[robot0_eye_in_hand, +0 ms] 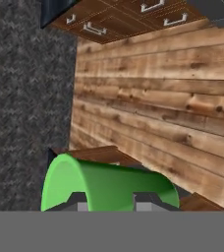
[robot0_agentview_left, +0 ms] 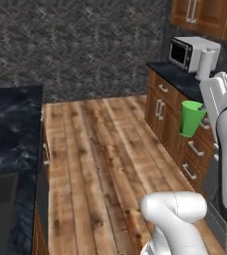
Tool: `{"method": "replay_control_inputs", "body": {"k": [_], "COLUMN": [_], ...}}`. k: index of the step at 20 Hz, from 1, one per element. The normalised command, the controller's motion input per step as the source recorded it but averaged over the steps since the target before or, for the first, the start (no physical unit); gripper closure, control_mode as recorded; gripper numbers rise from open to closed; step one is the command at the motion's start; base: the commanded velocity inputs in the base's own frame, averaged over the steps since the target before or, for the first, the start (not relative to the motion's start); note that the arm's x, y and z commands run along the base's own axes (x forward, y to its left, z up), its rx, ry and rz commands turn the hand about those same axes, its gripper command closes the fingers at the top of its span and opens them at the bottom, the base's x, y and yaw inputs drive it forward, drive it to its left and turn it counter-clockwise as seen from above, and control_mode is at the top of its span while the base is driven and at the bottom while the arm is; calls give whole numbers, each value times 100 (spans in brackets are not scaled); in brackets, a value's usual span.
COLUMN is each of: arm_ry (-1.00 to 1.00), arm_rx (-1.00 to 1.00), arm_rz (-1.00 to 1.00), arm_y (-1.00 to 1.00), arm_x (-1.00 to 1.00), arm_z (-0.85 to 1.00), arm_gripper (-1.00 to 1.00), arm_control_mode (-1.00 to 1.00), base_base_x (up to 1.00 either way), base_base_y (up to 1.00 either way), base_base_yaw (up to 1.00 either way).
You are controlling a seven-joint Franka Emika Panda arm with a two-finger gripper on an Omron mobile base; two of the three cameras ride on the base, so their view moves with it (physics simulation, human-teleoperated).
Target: There is a tray on the dining counter. Grab the cup, mug, and pitcher and place them on the tray. The pitcher may be placed next to the tray if it cannot fit the tray.
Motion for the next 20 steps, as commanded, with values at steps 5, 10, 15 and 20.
{"method": "replay_control_inputs", "body": {"k": [5,10,15,20], "arm_ry": [0,0,0,0], "arm_rx": [0,0,0,0], "arm_rz": [0,0,0,0], "arm_y": [0,0,0,0], "arm_x": [0,0,0,0], "arm_z": [0,0,0,0], "arm_gripper": [100,100,100,100], "arm_control_mode": [100,100,100,100], "base_base_x": [100,100,100,100], "base_base_y": [-11,-5,-4,-4], "base_base_yaw": [0,0,0,0]}}
